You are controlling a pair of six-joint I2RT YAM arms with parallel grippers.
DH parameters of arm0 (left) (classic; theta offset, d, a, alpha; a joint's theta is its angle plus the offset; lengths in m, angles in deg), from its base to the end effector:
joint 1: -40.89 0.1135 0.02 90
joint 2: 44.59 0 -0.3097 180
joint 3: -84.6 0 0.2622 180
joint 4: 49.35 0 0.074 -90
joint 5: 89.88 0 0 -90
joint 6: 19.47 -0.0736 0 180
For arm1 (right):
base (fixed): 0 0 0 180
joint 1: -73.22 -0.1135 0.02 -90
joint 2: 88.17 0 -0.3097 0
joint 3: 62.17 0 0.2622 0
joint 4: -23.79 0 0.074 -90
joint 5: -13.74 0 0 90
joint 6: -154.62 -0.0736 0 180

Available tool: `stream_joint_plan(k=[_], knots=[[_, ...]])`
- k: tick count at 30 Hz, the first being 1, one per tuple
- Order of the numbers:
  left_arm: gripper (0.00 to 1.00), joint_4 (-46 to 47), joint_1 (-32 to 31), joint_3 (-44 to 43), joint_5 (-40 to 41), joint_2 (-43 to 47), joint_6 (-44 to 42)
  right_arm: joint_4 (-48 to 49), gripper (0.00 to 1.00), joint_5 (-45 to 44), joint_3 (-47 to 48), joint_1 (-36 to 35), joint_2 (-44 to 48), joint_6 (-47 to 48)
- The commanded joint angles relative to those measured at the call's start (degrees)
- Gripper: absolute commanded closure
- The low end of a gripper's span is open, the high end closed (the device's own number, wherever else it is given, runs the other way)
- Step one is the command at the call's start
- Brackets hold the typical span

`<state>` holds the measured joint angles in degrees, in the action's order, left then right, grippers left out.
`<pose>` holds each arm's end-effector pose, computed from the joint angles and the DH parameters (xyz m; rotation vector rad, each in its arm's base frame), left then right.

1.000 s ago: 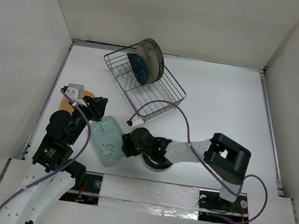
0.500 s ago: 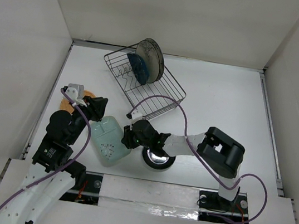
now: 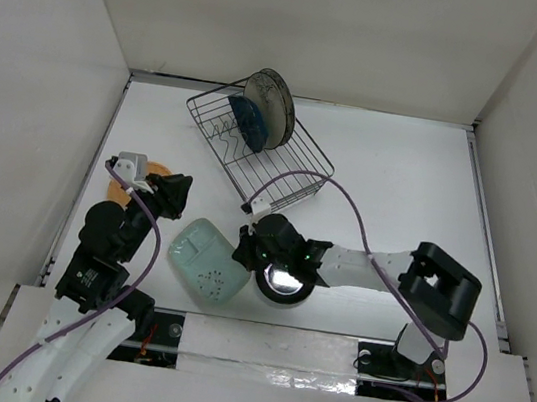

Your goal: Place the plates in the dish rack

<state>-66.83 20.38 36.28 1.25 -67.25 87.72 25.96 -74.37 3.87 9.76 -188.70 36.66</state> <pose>0.1097 -0.0395 0.3674 0.0255 1.4489 -0.5267 0.1843 0.3745 0.1906 -0.7194 2.1792 0.9310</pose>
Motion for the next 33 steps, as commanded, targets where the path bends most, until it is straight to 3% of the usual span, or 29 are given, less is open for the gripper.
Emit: stream_joint_plan(k=[1, 5, 13, 19, 25, 33], knots=[[0.8, 2.93, 0.21, -0.68, -0.77, 1.03, -0.23, -1.32, 1.0, -4.41, 4.03, -0.08, 9.64, 3.0], [0.81, 2.93, 0.21, -0.77, 0.98, 2.96, -0.14, -8.26, 1.0, -5.76, 9.66, 1.84, 13.69, 5.2], [0.81, 2.76, 0.21, -0.59, 2.65, 5.08, 0.04, -10.83, 1.0, -9.52, 21.44, 8.61, 13.61, 9.85], [0.81, 2.84, 0.21, -0.59, 0.2, 3.93, 0.04, -12.06, 1.0, -15.06, 37.6, 14.5, 4.04, 17.84], [0.81, 3.02, 0.21, -0.59, -0.6, 4.02, 0.12, -15.22, 1.0, -25.6, 59.54, 15.56, -10.54, 33.57], [0.81, 3.02, 0.21, -0.59, -0.77, 4.11, 0.04, -16.63, 1.0, -35.19, 76.88, 15.56, -24.35, 51.84]])
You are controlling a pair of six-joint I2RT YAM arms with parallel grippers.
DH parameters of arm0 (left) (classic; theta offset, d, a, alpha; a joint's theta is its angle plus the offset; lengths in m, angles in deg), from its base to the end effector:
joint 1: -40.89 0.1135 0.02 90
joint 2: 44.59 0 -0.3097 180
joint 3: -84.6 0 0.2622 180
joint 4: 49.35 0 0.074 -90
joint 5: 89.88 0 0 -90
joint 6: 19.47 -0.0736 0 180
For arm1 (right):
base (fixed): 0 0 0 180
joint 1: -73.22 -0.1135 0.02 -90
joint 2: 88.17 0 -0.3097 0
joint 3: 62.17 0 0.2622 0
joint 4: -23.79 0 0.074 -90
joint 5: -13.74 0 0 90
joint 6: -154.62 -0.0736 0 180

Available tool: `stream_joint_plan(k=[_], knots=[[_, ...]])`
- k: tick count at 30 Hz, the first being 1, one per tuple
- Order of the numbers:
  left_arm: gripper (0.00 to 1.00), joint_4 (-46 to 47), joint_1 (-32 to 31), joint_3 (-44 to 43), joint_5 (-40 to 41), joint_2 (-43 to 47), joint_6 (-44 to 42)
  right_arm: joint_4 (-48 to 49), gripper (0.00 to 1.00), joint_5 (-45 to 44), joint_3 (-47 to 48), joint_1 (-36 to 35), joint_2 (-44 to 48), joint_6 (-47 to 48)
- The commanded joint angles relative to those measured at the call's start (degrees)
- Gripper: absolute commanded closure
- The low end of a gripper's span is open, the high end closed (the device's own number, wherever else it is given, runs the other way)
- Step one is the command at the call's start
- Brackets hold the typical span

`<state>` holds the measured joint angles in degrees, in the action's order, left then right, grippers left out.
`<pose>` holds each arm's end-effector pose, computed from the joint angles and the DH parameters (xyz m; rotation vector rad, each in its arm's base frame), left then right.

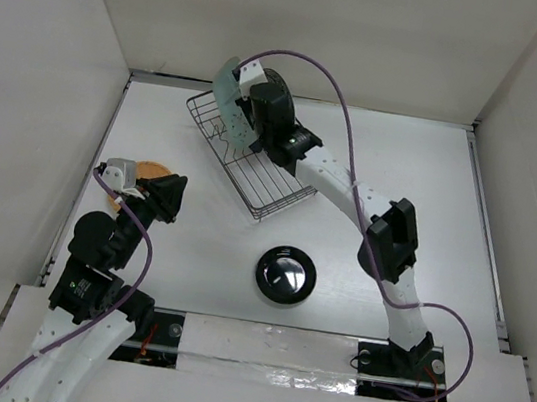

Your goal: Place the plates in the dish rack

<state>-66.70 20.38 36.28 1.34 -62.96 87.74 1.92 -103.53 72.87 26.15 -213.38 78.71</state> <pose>0.0917 -0.0326 0.3742 0.0213 1.3711 -0.5394 0.4288 0.4114 0.3822 -0.5859 1.6568 -0.0050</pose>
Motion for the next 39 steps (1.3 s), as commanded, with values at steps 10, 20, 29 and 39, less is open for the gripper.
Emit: stream_joint_plan(k=[10, 20, 29, 39], knots=[[0.81, 3.06, 0.21, -0.59, -0.86, -0.26, 0.1, 16.37, 1.0, -13.69, 10.55, -3.2, -6.19, 29.05], [0.81, 3.15, 0.21, -0.77, -0.43, -0.7, 0.01, 25.42, 1.0, -12.55, 5.1, -3.82, -6.28, 41.89], [0.81, 2.54, -0.84, -0.94, 0.81, -0.09, 0.01, 29.3, 1.0, -12.2, 1.32, -3.82, -8.56, 47.0], [0.81, 2.28, -2.08, -0.94, 0.81, 0.18, -0.07, 33.6, 1.0, -12.37, -2.2, -3.82, -10.32, 51.04]])
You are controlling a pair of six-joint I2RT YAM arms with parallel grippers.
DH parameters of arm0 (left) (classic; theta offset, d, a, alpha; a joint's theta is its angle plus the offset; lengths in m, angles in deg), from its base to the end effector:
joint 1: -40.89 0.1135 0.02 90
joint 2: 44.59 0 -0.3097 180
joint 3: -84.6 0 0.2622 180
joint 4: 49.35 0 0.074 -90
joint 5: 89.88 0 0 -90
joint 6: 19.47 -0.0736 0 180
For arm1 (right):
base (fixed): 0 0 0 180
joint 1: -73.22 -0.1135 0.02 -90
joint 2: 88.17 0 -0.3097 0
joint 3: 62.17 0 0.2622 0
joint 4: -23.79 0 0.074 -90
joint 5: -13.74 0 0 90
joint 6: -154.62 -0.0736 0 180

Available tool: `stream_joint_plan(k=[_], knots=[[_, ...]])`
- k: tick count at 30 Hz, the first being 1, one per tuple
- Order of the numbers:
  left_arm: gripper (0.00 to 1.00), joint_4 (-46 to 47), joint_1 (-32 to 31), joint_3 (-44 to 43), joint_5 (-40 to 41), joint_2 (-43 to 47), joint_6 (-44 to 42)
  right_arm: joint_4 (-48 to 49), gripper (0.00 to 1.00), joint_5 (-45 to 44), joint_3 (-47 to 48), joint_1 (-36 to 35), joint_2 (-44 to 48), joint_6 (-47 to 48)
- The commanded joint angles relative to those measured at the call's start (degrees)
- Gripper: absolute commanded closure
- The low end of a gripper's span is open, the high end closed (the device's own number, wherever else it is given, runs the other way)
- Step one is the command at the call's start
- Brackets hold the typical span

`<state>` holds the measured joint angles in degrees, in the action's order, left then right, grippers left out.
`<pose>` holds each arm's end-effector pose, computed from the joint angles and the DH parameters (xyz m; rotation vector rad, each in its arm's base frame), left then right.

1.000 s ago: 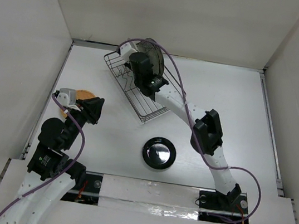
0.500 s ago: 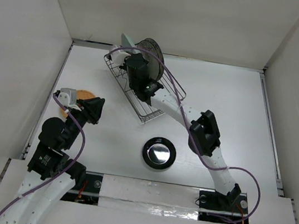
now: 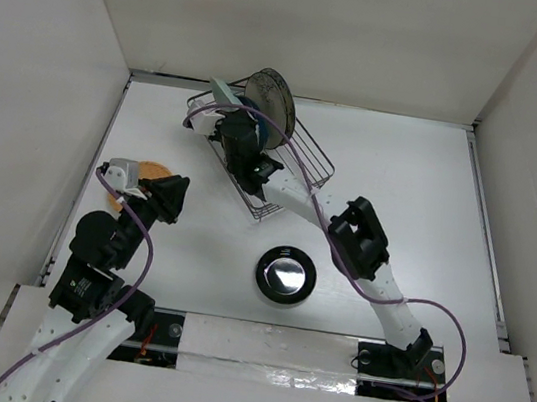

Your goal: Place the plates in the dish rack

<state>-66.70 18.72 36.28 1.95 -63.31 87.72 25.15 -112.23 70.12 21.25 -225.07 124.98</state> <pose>0.0924 -0.0351 0.3737 0.0326 1.3784 -0.5551 0.4289 0.4781 0.2965 -1.0426 1.2823 -0.6208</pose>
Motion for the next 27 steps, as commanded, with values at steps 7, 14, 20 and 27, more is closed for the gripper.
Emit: stream_joint_plan(k=[7, 14, 20, 27], knots=[[0.81, 2.19, -0.41, -0.94, 0.2, 0.79, 0.04, 18.97, 1.0, -7.53, 0.02, 1.08, 0.67, 10.74], [0.81, 2.19, -0.41, -0.94, 0.37, 1.32, 0.04, 22.58, 1.0, -7.1, -1.2, 0.55, 2.17, 13.73], [0.81, 1.66, -1.03, -1.12, 1.07, 1.93, -0.05, 21.62, 1.0, -5.61, -4.71, 0.55, 1.46, 13.03], [0.81, 1.75, -1.56, -1.12, 1.43, 2.9, -0.05, 23.3, 1.0, -5.69, -8.15, 0.55, 1.37, 11.21]])
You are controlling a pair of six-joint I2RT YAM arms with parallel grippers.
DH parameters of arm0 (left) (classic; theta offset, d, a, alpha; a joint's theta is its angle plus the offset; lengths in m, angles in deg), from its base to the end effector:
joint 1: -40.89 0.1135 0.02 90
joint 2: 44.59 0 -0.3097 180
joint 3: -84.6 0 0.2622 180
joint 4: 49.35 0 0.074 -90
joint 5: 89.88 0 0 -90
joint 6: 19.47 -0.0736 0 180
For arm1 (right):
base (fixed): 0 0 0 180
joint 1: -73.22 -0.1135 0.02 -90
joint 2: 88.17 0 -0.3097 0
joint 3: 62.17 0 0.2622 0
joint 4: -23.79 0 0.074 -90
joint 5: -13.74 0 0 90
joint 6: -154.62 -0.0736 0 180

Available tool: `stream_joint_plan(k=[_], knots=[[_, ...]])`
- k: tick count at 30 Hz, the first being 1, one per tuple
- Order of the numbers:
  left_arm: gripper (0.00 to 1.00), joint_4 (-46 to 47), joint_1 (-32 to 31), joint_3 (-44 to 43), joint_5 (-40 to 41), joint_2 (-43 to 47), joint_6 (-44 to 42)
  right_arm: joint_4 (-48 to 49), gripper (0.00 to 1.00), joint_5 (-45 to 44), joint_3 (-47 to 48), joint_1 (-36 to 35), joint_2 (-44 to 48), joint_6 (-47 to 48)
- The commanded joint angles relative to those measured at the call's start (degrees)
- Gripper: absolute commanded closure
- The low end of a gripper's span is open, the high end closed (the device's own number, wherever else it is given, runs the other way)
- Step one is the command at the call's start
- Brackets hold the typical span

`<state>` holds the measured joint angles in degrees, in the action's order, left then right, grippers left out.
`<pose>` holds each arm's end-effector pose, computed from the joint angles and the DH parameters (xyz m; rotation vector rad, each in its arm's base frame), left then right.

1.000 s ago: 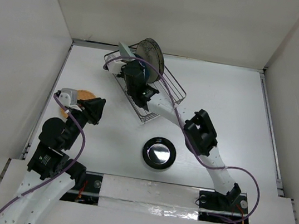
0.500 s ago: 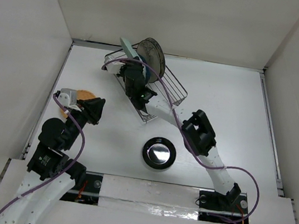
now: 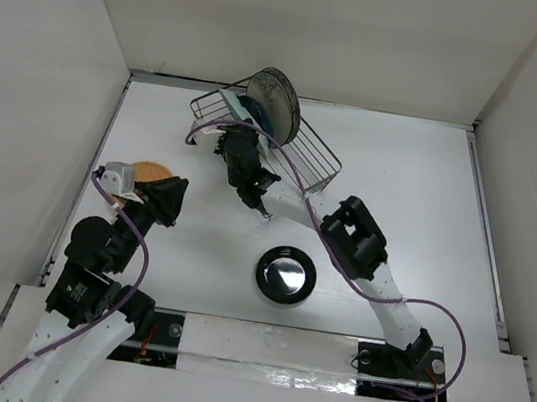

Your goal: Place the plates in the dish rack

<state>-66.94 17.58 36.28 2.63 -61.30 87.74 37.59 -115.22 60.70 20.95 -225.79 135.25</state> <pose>0.0838 -0.0326 0.3757 0.0340 1.3480 -0.5699 0.4243 0.4728 0.2533 -1.1030 1.2136 -0.7839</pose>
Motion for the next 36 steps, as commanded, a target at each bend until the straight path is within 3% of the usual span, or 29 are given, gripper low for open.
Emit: stream_joint_plan(k=[1, 12, 16, 17, 18, 20, 21, 25, 29, 30, 32, 33, 36], knots=[[0.82, 2.07, -0.42, -1.12, 0.75, 0.98, -0.07, 9.98, 1.0, -2.79, 1.53, 0.85, 2.18, -0.57], [0.81, 2.43, -0.42, -0.86, 0.22, 0.63, -0.07, -12.4, 1.0, 0.72, 13.12, 2.61, 1.92, -30.86], [0.81, 2.6, -0.42, -0.77, -0.04, 0.1, -0.07, -16.39, 1.0, 0.2, 15.07, 3.23, 1.74, -38.18], [0.81, 2.6, -0.42, -0.68, -0.22, -0.08, -0.07, -16.57, 0.98, -0.67, 14.98, 3.23, 2.0, -39.33], [0.81, 2.69, -0.42, -0.68, -0.22, -0.43, -0.07, -17.96, 0.83, -0.77, 15.59, 3.84, 2.18, -41.95], [0.81, 2.78, -0.42, -0.68, -0.48, -0.78, -0.16, -20.77, 0.67, -0.77, 16.56, 3.84, 2.71, -45.04], [0.81, 2.78, -0.42, -0.68, -0.57, -1.3, -0.07, -23.05, 0.55, 0.36, 16.74, 3.84, 3.93, -47.66], [0.81, 2.95, -0.42, -0.59, -1.18, -2.45, -0.07, -26.85, 0.38, 5.9, 13.41, 4.37, 10.51, -54.61], [0.81, 2.95, -0.42, -0.68, -1.36, -3.24, -0.16, -28.96, 0.34, 12.32, -0.51, 5.42, 21.14, -62.35], [0.81, 2.95, -0.42, -0.77, -1.36, -3.5, -0.16, -27.74, 0.41, 13.72, -4.49, 5.43, 24.04, -66.11], [0.81, 2.78, -0.42, -0.68, -1.45, -3.59, -0.07, -24.76, 0.69, 16.09, -13.71, 6.12, 33.88, -71.4], [0.81, 2.6, -0.42, -0.77, -1.45, -3.77, -0.07, -22.74, 1.0, 20.11, -23.59, 7.09, 37.3, -77.77], [0.87, 2.43, -0.42, -0.68, -1.53, -3.77, -0.07, -19.56, 1.0, 27.5, -42.93, 9.46, 49.7, -86.68]])
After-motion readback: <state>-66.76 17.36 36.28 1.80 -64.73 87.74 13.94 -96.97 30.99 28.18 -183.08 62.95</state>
